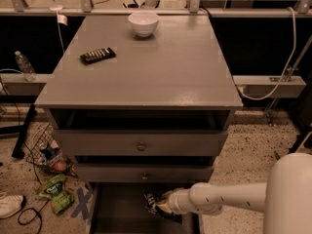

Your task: Pick blue chip bag from bottom drawer and place on counter

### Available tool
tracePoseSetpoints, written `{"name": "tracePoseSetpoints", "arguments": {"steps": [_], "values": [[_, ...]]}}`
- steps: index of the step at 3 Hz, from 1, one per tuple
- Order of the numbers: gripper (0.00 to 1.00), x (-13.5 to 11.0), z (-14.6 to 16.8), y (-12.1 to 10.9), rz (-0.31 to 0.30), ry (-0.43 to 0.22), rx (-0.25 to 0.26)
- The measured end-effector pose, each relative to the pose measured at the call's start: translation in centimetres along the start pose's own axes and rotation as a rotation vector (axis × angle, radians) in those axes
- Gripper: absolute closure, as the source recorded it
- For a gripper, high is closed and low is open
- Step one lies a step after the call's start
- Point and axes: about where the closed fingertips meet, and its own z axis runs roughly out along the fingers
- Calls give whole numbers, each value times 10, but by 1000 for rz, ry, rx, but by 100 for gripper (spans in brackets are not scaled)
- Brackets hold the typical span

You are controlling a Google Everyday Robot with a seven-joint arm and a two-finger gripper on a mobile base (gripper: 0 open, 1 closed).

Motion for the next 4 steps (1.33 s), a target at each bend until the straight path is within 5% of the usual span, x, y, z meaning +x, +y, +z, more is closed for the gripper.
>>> {"name": "tracePoseSetpoints", "arguments": {"steps": [2,4], "values": [[100,-5,-3,11,-15,-5,-35],[100,-60,-65,79,-191,-110,-64]]}}
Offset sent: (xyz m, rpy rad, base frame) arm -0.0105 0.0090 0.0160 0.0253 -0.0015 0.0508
